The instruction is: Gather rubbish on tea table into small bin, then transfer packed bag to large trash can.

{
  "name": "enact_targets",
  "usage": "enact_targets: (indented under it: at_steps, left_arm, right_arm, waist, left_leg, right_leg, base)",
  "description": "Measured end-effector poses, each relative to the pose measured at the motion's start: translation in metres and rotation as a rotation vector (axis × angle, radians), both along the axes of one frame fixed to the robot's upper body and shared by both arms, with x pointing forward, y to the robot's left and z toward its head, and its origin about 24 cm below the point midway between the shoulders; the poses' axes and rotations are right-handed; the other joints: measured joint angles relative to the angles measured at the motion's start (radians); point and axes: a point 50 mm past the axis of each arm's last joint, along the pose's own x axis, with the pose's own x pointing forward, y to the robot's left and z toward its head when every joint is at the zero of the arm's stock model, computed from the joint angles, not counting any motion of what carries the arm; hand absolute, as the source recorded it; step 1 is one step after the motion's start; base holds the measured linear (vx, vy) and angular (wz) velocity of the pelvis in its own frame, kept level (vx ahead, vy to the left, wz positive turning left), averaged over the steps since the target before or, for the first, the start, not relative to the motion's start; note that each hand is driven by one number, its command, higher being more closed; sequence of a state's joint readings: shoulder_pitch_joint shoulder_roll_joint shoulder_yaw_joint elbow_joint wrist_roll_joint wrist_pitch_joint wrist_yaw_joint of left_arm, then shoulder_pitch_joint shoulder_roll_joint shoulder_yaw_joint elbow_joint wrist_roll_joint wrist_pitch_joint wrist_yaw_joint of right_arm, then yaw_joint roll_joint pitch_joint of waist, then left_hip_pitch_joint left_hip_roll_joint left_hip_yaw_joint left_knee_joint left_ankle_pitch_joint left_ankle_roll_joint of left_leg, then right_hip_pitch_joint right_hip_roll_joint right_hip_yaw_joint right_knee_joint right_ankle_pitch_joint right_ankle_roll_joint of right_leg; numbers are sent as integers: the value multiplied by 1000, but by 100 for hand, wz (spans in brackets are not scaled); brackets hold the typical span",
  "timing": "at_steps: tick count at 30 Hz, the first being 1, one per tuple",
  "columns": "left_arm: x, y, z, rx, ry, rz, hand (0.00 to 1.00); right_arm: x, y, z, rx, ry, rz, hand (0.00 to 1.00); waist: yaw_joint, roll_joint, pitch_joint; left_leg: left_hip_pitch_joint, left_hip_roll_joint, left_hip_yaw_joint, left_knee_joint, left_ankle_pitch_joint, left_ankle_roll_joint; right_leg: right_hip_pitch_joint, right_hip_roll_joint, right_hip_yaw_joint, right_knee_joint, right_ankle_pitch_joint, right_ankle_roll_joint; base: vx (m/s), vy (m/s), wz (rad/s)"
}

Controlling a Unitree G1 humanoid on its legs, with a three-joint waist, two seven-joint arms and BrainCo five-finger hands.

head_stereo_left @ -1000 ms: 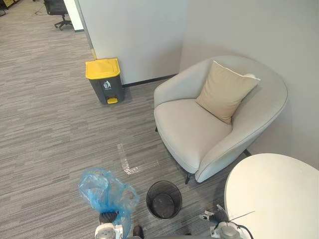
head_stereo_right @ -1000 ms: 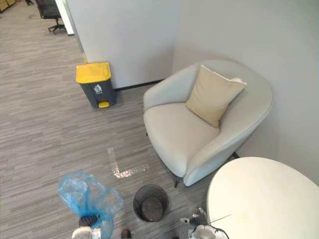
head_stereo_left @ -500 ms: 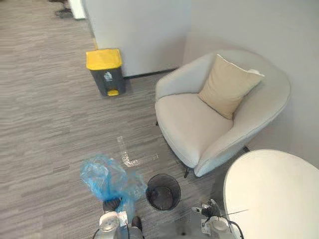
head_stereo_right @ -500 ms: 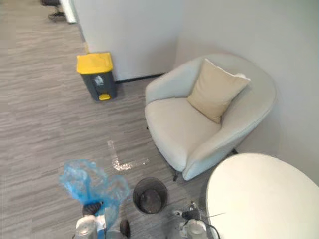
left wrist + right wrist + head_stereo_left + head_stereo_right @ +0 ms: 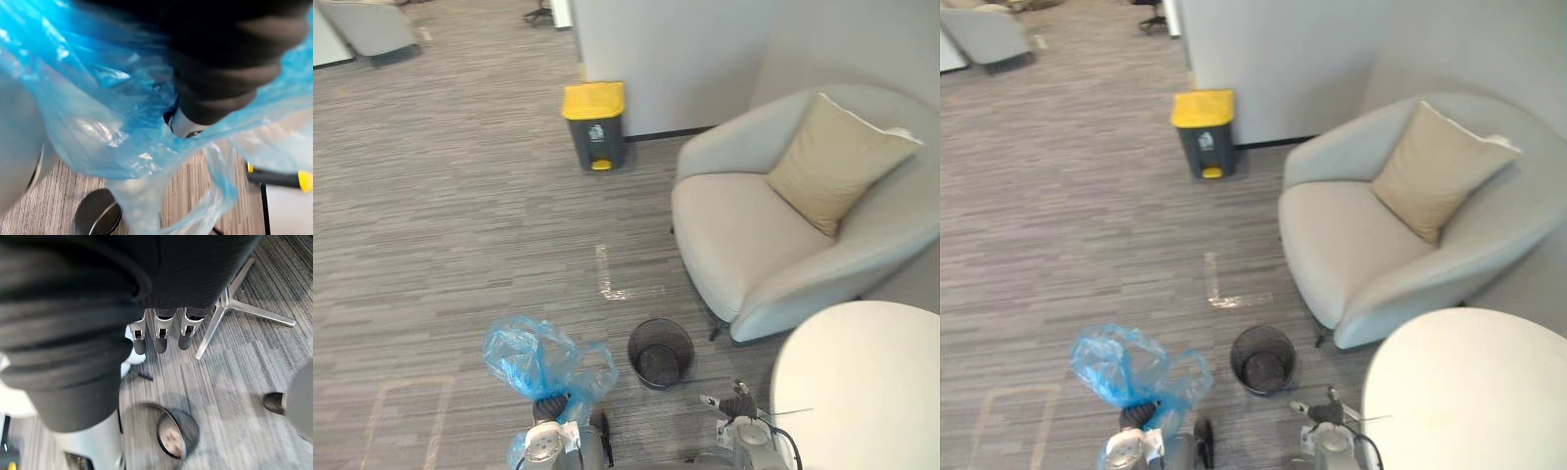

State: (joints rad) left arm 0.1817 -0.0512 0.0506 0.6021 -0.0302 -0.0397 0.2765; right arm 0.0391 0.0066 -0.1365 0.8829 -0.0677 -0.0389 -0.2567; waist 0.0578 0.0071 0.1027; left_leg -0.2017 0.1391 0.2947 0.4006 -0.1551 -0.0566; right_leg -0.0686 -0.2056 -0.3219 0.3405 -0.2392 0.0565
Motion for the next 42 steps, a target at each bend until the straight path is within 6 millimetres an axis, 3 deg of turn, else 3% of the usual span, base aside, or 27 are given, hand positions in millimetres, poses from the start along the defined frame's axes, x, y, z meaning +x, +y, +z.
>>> enact_targets:
  at_steps: [1, 2, 6, 9, 13, 15, 16, 17, 18, 19, 20, 22, 24, 25, 26, 28, 29, 32, 33, 34, 35, 37, 39, 40, 41, 42]
  left_arm:
    - [1, -1, 0, -1, -2, -3, 100]
    - [3, 0, 1, 2, -7, -12, 100]
    - [-1, 6, -3, 39, 26, -60, 100]
    - [-3, 9, -7, 63, 53, -99, 100]
    - [-13, 11, -11, 61, 84, -86, 100]
    - [-14, 13, -11, 63, 87, -81, 100]
    - [-12, 12, -10, 62, 79, -82, 100]
    - [-11, 11, -10, 59, 77, -80, 100]
    - [-10, 11, -9, 60, 73, -81, 100]
    - [-8, 12, -7, 64, 56, -79, 100]
    - [-4, 18, -4, 74, 40, -60, 100]
    - [-1, 22, -2, 82, 28, -46, 100]
    - [0, 18, -2, 70, 26, -46, 100]
    - [2, 16, -1, 66, 20, -52, 100]
    - [7, 13, 0, 63, 8, -64, 100]
    - [13, 9, 2, 57, -9, -76, 100]
    - [15, 7, 2, 51, -11, -77, 100]
    - [12, -2, 1, 24, -9, -77, 100]
    - [13, -6, 1, 3, -12, -81, 100]
    - [13, -6, 1, 1, -12, -82, 100]
    - [13, -8, 1, -1, -13, -87, 100]
    - [13, -10, 1, -3, -15, -94, 100]
    - [16, -10, 2, -5, -22, -93, 100]
    - [15, -11, 2, -7, -21, -92, 100]
    - [15, -12, 2, -10, -19, -92, 100]
    - [15, -11, 1, -7, -16, -89, 100]
  right_arm:
    - [0, 0, 0, 3, 0, -9, 0]
    - [-5, 1, -2, 20, 12, -48, 0]
    - [-12, 9, -7, 43, 39, -57, 0]
    - [-14, 9, -11, 42, 74, -65, 0]
    - [-14, 7, -12, 40, 85, -80, 0]
    - [-15, 5, -12, 38, 89, -84, 0]
    - [-15, 2, -12, 33, 90, -92, 0]
    - [-14, 1, -11, 28, 88, -93, 0]
    - [-15, 1, -11, 28, 87, -94, 0]
    - [-9, 0, -8, 25, 55, -101, 0]
    - [-11, 4, -9, 37, 60, -101, 0]
    - [-12, 11, -10, 56, 63, -97, 0]
    - [-13, 8, -10, 54, 62, -118, 0]
    - [-14, 6, -10, 54, 61, -132, 0]
    - [-15, 4, -10, 53, 60, -149, 0]
    - [-17, 2, -10, 54, 63, -174, 0]
    - [-26, -1, -13, 49, 84, -187, 0]
    - [-26, -7, -12, 32, 89, -186, 0]
    - [-23, -7, -11, 29, 82, -171, 0]
    - [-23, -5, -11, 32, 82, -163, 0]
    - [-20, -1, -11, 49, 80, -166, 0]
    - [-15, 3, -10, 60, 69, -161, 0]
    - [-5, 6, -7, 68, 45, -156, 0]
    - [-5, 6, -7, 68, 45, -157, 0]
    - [-7, 5, -8, 65, 49, -159, 0]
    - [-8, 5, -8, 66, 53, -159, 0]
  waist:
    - [-1, 12, -7]
    - [0, -17, -11]
    - [-4, -53, -30]
    - [-12, -58, -36]
    - [-8, -62, -22]
    - [-9, -67, -19]
    - [-16, -61, -15]
    - [-17, -55, 10]
    - [-21, -49, 11]
    - [-28, -46, 17]
    - [-32, -59, 25]
    - [-32, -82, 31]
    - [-32, -81, 32]
    - [-36, -76, 31]
    - [-46, -76, 29]
    - [-54, -75, 27]
    - [-54, -70, 17]
    - [-51, -25, -3]
    - [-46, -6, 5]
    - [-42, -5, 7]
    - [-26, -7, 10]
    - [-11, -10, 13]
    - [-2, -11, 21]
    - [-2, -16, 23]
    - [0, 8, 17]
    - [2, 3, 19]
  left_leg:
    - [-4, 4, 19, -7, -11, 3]
    - [1, -27, 23, -49, 0, 21]
    - [63, -116, -9, -195, 59, 53]
    - [82, -158, -34, -280, 102, 60]
    - [91, -193, -32, -284, 98, 89]
    - [83, -214, -39, -255, 77, 111]
    - [79, -219, -62, -223, 45, 114]
    - [81, -214, -86, -190, 21, 130]
    - [82, -211, -94, -184, 17, 131]
    - [96, -203, -127, -171, 5, 138]
    - [102, -200, -159, -172, -2, 144]
    - [113, -197, -187, -173, -15, 147]
    - [130, -198, -201, -183, -26, 146]
    - [133, -204, -220, -188, -40, 133]
    - [141, -220, -252, -186, -55, 131]
    - [161, -234, -280, -178, -74, 123]
    - [161, -225, -294, -87, -127, 91]
    - [94, -179, -238, 109, -143, 46]
    - [26, -125, -164, 330, -122, -5]
    - [9, -105, -137, 381, -130, 0]
    - [-15, -56, -91, 439, -159, 30]
    - [-47, -21, -83, 382, -177, 30]
    - [-89, -10, -118, 197, -149, 24]
    - [-93, -11, -130, 136, -120, 20]
    - [-87, -3, -165, 16, 30, -14]
    - [-83, -12, -156, 20, 39, -2]
  right_leg:
    - [0, 0, -13, 4, 4, 8]
    - [8, -12, -32, -17, 22, 30]
    - [53, -44, -29, -104, 55, 40]
    - [58, -44, -5, -138, 63, 42]
    - [53, -72, 7, -119, 47, 57]
    - [51, -102, 4, -80, 28, 46]
    - [59, -115, 4, -15, 15, 0]
    - [3, -123, 46, 156, 60, -71]
    - [-22, -120, 68, 206, 79, -96]
    - [-96, -87, 157, 337, 113, -97]
    - [-127, -38, 195, 373, 60, -57]
    - [-168, 33, 194, 373, 10, -28]
    - [-209, 91, 170, 313, -9, -12]
    - [-209, 130, 167, 229, -6, -18]
    - [-207, 145, 169, 169, 6, -48]
    - [-183, 145, 164, 111, 23, -69]
    - [-120, 144, 135, 32, 67, -86]
    - [-52, 174, 105, -30, 55, -91]
    - [40, 196, 114, -97, 52, -98]
    - [60, 199, 120, -109, 50, -101]
    - [108, 205, 155, -131, 45, -108]
    - [139, 199, 194, -139, 45, -109]
    - [159, 165, 252, -138, 30, -93]
    - [160, 157, 262, -138, 22, -79]
    - [168, 156, 291, -137, -6, -33]
    - [169, 148, 305, -137, -17, -18]
  base:
    - [10, 166, 52]
    - [-9, 146, 46]
    - [-52, 137, 34]
    - [-72, 101, 32]
    - [-12, 87, 10]
    - [72, 115, 24]
    - [86, 88, 37]
    - [68, 63, 41]
    - [71, 134, 63]
    - [154, 86, 71]
    - [190, 76, 74]
    - [187, -34, 49]
    - [217, -24, 28]
    - [255, -32, 49]
    - [279, -49, 67]
    - [326, -89, 83]
    - [437, -98, 70]
    - [437, -77, 37]
    - [526, -65, -5]
    - [522, -21, -36]
    - [393, 30, -65]
    - [321, 77, -76]
    - [310, 215, -73]
    - [279, 261, -64]
    - [216, 229, -45]
    - [259, 292, -44]
